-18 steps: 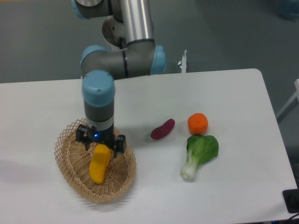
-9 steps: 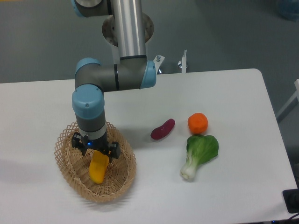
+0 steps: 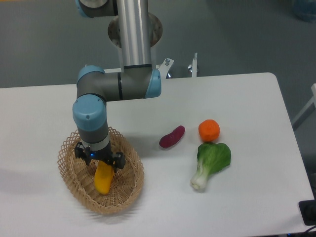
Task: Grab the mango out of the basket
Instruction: 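Close the gripper around the yellow mango, then lift the mango out of the basket and carry it toward the bok choy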
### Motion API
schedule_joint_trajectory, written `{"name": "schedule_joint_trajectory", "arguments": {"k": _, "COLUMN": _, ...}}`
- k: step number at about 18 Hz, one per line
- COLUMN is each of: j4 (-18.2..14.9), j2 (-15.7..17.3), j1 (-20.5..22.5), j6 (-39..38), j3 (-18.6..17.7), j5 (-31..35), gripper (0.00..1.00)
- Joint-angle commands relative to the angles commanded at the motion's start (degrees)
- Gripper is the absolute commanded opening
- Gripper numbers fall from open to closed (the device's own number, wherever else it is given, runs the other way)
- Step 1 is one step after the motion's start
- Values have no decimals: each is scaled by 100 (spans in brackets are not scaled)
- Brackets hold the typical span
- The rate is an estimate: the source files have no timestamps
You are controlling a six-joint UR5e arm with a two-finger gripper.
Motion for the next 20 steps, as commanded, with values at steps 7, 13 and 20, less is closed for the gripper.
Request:
{"name": "schedule_joint_trajectory", "arguments": {"k": 7, "j4": -9, "j2": 0, "j1": 0, "j6": -70, "j3": 9, "j5": 123, "gripper": 71}}
{"name": "schedule_joint_trajectory", "arguments": {"k": 13, "j4": -9, "j2": 35, "j1": 0, "j6": -53, "j3": 18, "j5": 132, "gripper": 60}}
{"name": "schedule_joint_trajectory", "arguments": {"k": 20, "j4": -9, "j2": 184, "j1": 17, "j6": 9, "j3": 53, "j5": 123, "gripper": 58}}
